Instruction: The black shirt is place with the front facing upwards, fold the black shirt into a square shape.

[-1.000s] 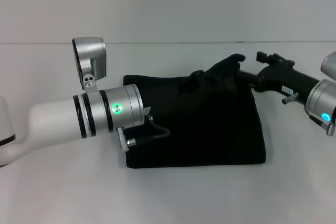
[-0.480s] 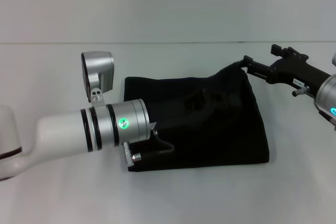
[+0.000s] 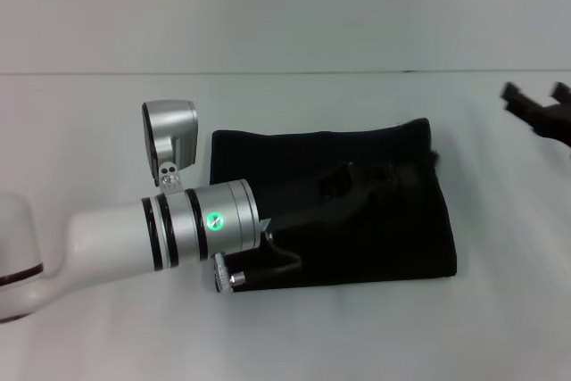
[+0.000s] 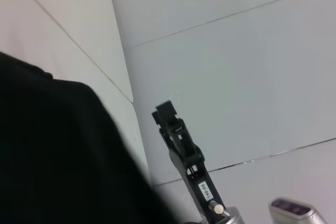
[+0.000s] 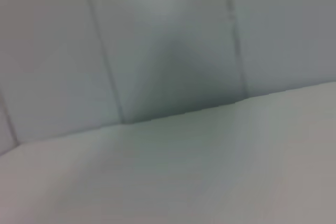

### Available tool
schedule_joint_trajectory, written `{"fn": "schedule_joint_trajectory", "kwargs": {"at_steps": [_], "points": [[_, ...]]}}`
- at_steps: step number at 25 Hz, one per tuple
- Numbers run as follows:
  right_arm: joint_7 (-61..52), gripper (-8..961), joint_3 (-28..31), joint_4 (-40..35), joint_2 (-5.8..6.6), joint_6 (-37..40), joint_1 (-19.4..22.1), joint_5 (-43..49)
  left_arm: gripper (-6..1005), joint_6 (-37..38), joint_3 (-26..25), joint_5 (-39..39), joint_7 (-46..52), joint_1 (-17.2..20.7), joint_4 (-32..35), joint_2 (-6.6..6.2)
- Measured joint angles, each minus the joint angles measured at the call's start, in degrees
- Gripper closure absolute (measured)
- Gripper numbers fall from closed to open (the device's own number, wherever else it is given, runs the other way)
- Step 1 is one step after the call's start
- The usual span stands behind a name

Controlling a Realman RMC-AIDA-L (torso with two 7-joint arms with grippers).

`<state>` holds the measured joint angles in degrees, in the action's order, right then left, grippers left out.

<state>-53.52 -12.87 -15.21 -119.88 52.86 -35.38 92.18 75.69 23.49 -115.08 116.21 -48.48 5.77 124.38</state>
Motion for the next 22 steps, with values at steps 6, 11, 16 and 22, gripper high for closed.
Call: {"fn": "schedule_joint_trajectory", "kwargs": {"at_steps": [6,11,16,22], "points": [[0.0,20,1.7,0.2,0.0,4.2,3.0,-3.2,749,1.9,-0.5,0.0,0.1,1.0,-1.1,-0.07],[0.0,20,-1.2,0.3,0.12,9.7,4.1,-1.4,555,7.4,-2.0,0.0,-1.2,2.9,2.8,-0.39],[0.7,20,-8.5,-0.5,0.32,19.6,5.5,5.5,322,10.3,-2.2,0.5,-0.9,8.1,9.4,-2.81],[6.5,21,-14.3,-0.2,0.01,25.8,7.0,13.8,154,10.4,-2.3,3.3,-0.9,13.5,10.0,-7.23]]}}
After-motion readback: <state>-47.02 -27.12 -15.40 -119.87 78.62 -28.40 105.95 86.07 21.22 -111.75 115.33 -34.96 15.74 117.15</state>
